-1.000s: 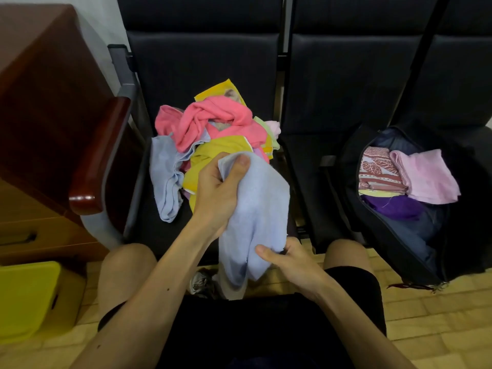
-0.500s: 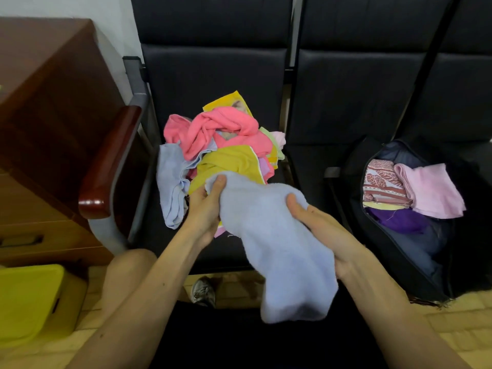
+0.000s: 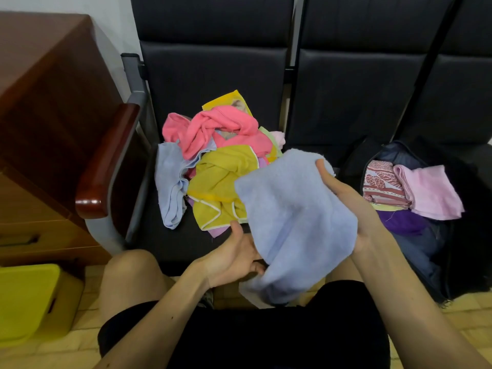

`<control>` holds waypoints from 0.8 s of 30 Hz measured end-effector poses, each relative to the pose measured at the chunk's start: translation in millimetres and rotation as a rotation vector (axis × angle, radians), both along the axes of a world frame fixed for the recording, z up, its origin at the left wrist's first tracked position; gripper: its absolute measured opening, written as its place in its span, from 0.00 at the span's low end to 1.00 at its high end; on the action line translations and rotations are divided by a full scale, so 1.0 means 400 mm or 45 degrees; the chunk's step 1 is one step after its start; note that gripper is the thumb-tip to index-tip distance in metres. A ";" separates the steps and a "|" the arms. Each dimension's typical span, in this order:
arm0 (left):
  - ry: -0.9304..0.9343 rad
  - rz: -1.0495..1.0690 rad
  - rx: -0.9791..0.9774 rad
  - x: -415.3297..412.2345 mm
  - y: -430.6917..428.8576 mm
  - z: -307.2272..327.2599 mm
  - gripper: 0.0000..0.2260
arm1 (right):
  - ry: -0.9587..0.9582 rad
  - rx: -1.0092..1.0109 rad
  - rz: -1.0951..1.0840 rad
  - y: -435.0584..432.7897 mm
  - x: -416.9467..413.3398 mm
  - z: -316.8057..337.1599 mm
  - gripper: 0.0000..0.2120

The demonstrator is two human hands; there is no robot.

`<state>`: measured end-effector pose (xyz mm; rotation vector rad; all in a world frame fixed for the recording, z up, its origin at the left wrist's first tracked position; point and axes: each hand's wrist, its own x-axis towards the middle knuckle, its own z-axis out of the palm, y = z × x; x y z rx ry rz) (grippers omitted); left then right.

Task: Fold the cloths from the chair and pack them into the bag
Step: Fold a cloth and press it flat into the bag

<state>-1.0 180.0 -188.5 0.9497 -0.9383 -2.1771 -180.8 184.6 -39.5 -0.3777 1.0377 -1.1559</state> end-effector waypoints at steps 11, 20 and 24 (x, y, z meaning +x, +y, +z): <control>-0.218 -0.133 -0.307 0.014 0.022 0.022 0.18 | -0.109 -0.075 0.060 -0.007 -0.027 -0.002 0.20; -0.147 0.160 -0.194 0.032 0.041 0.045 0.09 | -0.111 0.012 -0.211 -0.054 -0.064 -0.067 0.14; 0.081 0.349 0.051 0.004 0.009 0.093 0.14 | -0.144 0.059 -0.167 -0.062 -0.047 -0.170 0.37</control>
